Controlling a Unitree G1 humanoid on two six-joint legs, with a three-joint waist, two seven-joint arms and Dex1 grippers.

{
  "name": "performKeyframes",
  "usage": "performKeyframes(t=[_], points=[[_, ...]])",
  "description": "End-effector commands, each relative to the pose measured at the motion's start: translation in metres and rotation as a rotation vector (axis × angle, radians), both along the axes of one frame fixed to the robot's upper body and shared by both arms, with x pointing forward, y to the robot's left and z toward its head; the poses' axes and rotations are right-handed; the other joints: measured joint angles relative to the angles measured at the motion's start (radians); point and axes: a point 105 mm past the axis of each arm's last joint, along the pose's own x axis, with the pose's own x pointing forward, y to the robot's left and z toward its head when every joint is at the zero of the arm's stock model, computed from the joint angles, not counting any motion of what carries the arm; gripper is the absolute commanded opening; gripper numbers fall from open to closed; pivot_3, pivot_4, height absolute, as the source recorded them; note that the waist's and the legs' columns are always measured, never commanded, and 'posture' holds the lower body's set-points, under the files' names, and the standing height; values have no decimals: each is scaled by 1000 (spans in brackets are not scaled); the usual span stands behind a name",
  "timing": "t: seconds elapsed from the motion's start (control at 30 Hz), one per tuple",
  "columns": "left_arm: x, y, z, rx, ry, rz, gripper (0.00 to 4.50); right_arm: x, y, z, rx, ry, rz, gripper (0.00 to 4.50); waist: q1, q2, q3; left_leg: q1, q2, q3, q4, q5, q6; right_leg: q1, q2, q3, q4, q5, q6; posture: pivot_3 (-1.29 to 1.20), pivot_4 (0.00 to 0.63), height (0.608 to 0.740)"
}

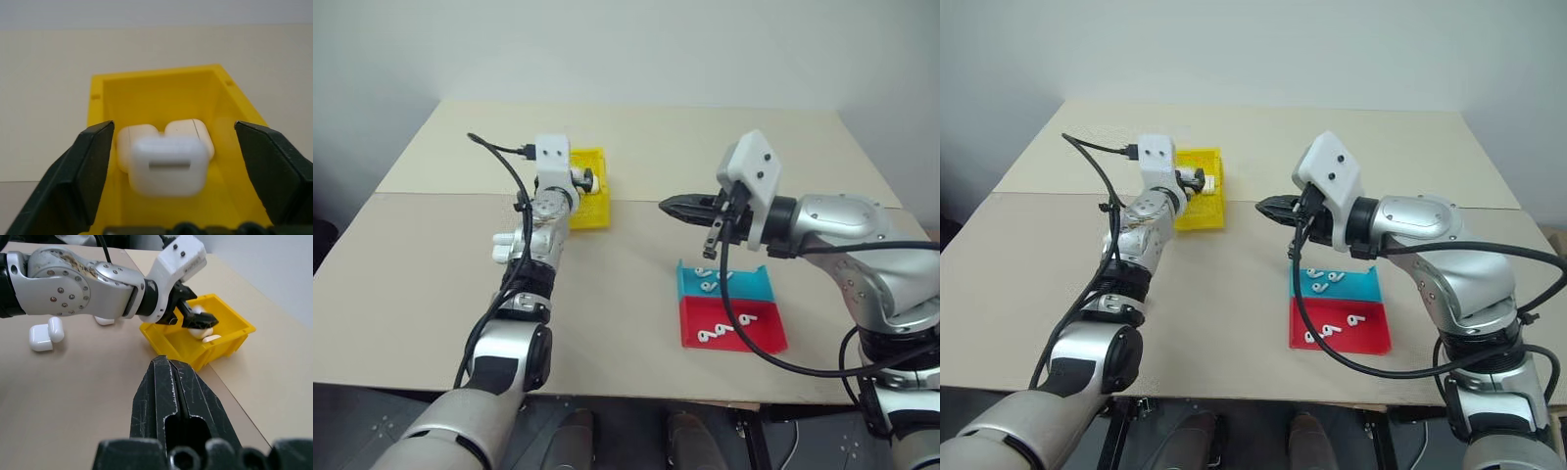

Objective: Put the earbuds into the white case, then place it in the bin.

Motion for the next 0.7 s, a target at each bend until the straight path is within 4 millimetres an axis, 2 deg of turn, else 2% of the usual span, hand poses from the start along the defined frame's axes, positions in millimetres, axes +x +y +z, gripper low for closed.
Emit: performKeyframes(t=[0.03, 0.17, 0.27, 0.4, 0.47, 0.53, 0.7], points=[[-1, 2, 25, 22, -106, -26, 4425, -6, -1, 8, 28, -41, 4, 0, -2, 0, 0, 0, 0, 0, 0, 0, 0, 0, 0, 0, 0, 0, 0, 0, 150, 740], [-18, -2, 49, -57, -198, -190, 4425, -7, -1, 4, 43, -30, 14, 0, -9, 0, 0, 0, 0, 0, 0, 0, 0, 0, 0, 1, 2, 0, 0, 0, 150, 740], [-41, 1, 56, -7, -215, -294, 4425, -5, -1, 1, 66, -52, 15, 0, -18, 0, 0, 0, 1, 0, 0, 0, 0, 0, 0, 0, 3, 0, 0, 0, 150, 740], [-96, 10, 55, 81, -193, -500, 4425, 1, -7, -16, 98, -125, -30, 0, -25, 0, 0, 2, 1, 0, -2, 0, -1, 0, 1, 1, 4, 0, 0, 0, 150, 740], [-133, 14, 49, 160, -172, -644, 4425, 2, -16, -31, 103, -97, -44, 0, -30, 1, 0, 2, 2, 0, -2, 0, -1, 0, 1, 2, 4, 0, -1, 0, 150, 740], [-161, 15, 44, 202, -149, -761, 4425, -1, -24, -41, 137, -40, -29, 0, -30, 1, 0, 2, 2, 0, -2, 1, -1, 0, 0, 2, 3, 0, -1, 0, 150, 740], [-213, 26, 28, 240, -38, -949, 4425, -15, -34, -49, 151, 4, 20, 0, -20, 1, 0, 6, 4, 2, -1, 1, -1, 4, 0, 2, 2, 0, -2, 0, 150, 740]])
